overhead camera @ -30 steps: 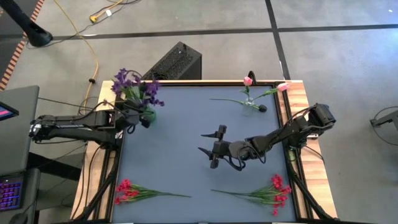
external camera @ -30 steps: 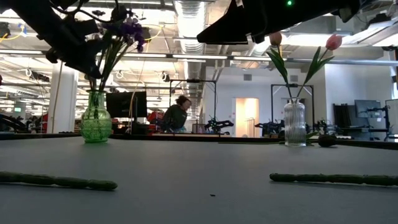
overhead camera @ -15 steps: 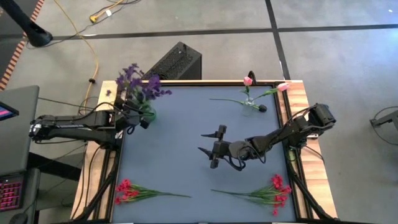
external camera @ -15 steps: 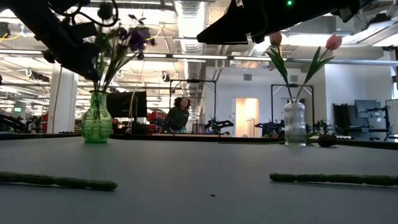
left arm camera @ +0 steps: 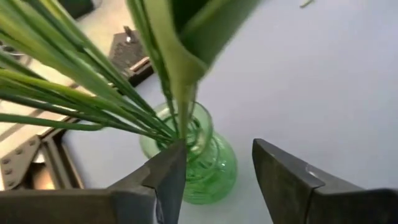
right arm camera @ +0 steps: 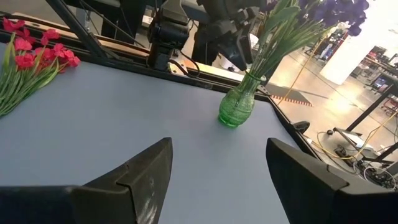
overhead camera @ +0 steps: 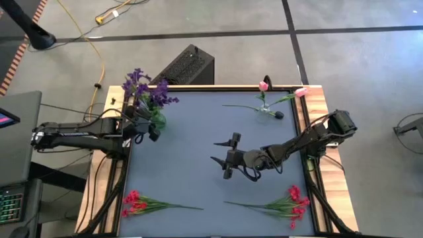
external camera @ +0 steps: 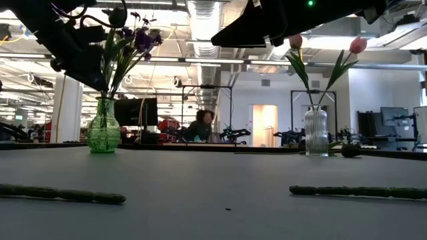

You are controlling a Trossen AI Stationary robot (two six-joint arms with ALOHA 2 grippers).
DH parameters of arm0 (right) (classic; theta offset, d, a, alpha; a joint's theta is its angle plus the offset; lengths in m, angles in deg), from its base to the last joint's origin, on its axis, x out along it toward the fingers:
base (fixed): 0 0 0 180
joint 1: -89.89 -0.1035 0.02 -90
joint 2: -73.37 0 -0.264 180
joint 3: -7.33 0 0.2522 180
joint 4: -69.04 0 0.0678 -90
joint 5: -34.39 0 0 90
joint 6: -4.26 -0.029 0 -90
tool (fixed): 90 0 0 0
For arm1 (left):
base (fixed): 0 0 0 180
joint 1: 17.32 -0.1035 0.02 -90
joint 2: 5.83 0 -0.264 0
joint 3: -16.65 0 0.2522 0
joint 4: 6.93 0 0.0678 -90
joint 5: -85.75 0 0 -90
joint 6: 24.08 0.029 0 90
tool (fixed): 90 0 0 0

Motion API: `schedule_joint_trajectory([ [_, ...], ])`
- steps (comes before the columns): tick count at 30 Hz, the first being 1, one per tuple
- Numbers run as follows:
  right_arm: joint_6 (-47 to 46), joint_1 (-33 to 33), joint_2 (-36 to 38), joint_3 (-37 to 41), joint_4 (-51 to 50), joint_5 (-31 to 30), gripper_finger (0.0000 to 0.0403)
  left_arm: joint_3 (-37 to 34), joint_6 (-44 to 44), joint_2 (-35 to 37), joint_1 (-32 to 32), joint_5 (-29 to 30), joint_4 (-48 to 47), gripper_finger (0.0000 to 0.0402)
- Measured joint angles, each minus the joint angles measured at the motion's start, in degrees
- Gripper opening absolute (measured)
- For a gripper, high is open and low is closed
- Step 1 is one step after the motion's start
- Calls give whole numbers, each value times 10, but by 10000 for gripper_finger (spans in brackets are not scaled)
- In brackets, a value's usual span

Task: Sort flowers into vase by color
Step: Put the black flower into the green vase

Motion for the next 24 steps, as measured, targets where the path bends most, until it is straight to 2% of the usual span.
schedule_joint_trajectory([
  [3,-1,-1,0,0,0,0,286,0,-3,0,0,-32,0,175],
  [7,-24,-8,0,-3,-8,0,286,0,-15,0,0,-115,-2,175],
  [17,-100,-53,0,-65,-125,0,286,0,-79,0,5,-281,-30,175],
  [21,-145,-80,0,-76,-184,0,286,0,-93,0,35,-337,-27,175],
  [24,-202,-103,0,-97,-253,4,286,0,-106,0,80,-352,-18,175],
])
